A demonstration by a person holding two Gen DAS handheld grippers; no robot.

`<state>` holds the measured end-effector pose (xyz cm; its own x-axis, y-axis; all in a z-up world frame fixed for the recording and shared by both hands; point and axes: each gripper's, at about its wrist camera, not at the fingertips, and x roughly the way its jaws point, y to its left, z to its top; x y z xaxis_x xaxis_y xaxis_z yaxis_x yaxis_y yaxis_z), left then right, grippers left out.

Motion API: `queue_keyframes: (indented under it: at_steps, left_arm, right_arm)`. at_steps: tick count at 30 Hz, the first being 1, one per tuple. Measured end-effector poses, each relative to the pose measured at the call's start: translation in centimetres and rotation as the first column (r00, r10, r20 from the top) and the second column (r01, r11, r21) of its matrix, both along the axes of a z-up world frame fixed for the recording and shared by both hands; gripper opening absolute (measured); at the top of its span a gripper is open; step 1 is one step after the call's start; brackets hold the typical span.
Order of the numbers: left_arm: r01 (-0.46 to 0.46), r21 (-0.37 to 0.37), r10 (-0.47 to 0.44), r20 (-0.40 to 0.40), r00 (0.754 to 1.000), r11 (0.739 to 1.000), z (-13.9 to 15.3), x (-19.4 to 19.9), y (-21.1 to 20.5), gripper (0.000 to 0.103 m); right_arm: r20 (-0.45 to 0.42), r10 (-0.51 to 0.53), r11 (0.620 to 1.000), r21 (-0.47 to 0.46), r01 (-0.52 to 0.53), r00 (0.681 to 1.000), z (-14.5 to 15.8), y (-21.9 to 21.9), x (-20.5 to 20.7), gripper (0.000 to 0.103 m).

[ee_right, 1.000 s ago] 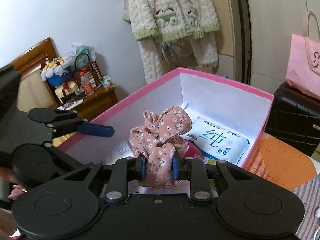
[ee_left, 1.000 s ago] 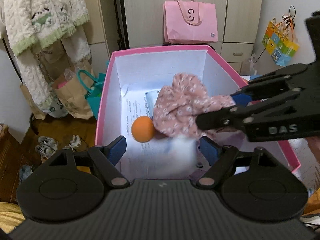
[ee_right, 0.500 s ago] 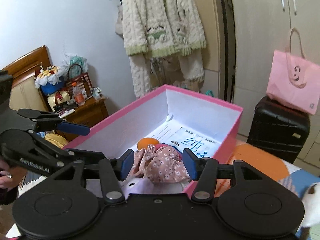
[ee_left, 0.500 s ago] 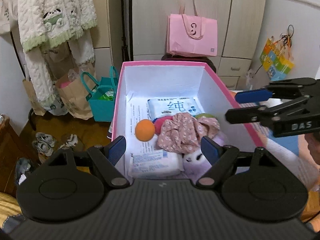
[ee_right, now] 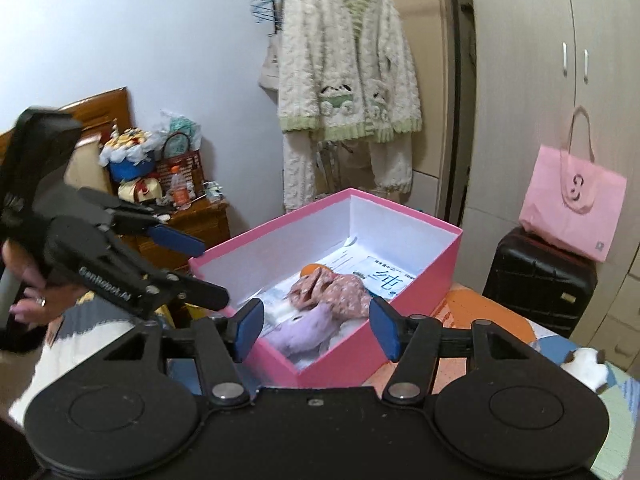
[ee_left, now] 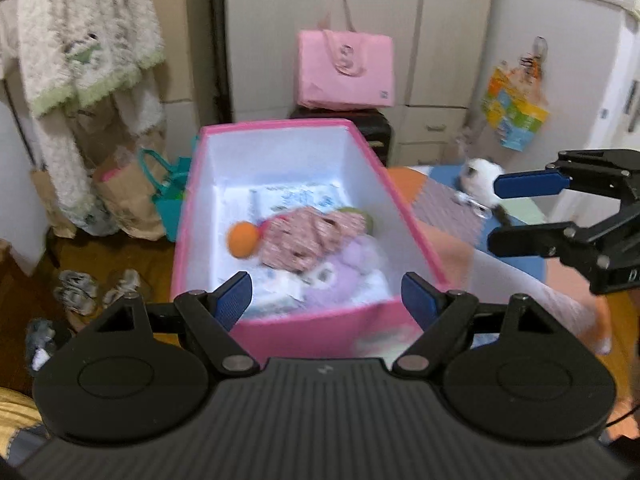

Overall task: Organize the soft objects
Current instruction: 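Move both tools back toward the white cat plush on the bed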

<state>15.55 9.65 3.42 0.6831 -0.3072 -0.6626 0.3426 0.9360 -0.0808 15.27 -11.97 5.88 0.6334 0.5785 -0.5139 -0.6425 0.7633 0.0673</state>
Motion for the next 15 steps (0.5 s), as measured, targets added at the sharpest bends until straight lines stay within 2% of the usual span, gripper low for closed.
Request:
queue_keyframes:
  at_steps: [3,9,15]
  left_arm:
    - [0.047,-0.039,-0.048,-0.046,0.998,0.998,0.1,-0.8,-1.0,0.081]
    - [0.085,0.0,-0.085,-0.043,0.995,0.996,0.4,-3.0,-3.3,0.081]
    - [0.173,0.025,-0.17,-0.112,0.979,0.985,-0.7,-3.2,-6.7,0.081]
  right_arm:
    - [0.02,-0.008,1.0,-0.023,0.009,1.0,0.3,-0.7,-1.8,0.067]
    - [0.016,-0.05,0.996,-0.068,0.051,0.999,0.4,-3.2,-4.0,0.069]
    - [-0.001,-0.128,0.986,-0.112,0.127,0.992,-0.3,-5.8,-5.1,0.07]
